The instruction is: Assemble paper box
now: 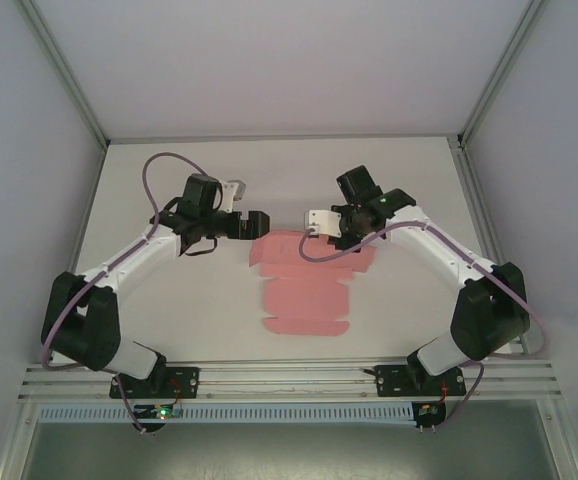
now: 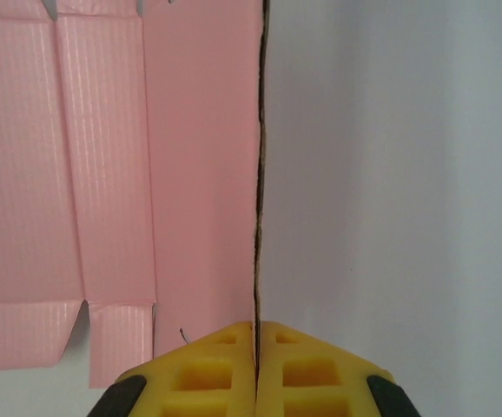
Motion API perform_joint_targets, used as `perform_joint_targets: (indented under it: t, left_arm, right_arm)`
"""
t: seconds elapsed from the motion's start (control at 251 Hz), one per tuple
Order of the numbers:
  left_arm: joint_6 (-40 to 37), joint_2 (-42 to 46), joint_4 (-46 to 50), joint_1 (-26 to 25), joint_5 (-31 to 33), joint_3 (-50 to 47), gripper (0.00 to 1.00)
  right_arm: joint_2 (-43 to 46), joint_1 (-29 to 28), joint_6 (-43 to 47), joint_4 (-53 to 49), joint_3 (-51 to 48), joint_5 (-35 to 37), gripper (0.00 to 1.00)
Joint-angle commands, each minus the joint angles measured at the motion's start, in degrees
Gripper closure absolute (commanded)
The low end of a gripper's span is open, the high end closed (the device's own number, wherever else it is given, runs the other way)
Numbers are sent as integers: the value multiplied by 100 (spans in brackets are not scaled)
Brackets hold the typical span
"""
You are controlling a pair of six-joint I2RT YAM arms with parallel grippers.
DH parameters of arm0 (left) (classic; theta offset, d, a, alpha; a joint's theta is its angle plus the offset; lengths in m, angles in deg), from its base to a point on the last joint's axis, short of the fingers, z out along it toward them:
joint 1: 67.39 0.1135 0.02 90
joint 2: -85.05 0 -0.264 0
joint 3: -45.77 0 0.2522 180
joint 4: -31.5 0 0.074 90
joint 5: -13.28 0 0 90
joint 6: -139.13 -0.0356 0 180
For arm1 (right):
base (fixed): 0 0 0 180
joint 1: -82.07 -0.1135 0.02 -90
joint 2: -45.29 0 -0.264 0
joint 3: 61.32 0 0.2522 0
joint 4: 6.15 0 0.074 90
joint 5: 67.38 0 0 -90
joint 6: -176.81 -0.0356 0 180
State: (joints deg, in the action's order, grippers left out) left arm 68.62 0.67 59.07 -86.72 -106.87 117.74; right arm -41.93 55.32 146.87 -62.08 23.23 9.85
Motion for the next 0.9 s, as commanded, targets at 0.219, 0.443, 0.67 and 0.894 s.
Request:
perform_joint_targets:
  t: [0.219,0.443,0.67,0.894]
  left_arm:
    - [-813,-471,-231,-170,-837,172,0]
    - [-756,-729,-447,-387,-459,296,0]
    - [-85,-848,-1140,-635,275,347,0]
    - [379,-632,-1547,-752,951,-8,0]
  right_arm:
    - [-338,54,-154,-194,470,-399,100]
    - [-319,64,-605,-204,580,-906,100]
    - [5,-331,-909,542,10,-379,100]
    - [722,-988,-1467,3539,-1580,2015,100]
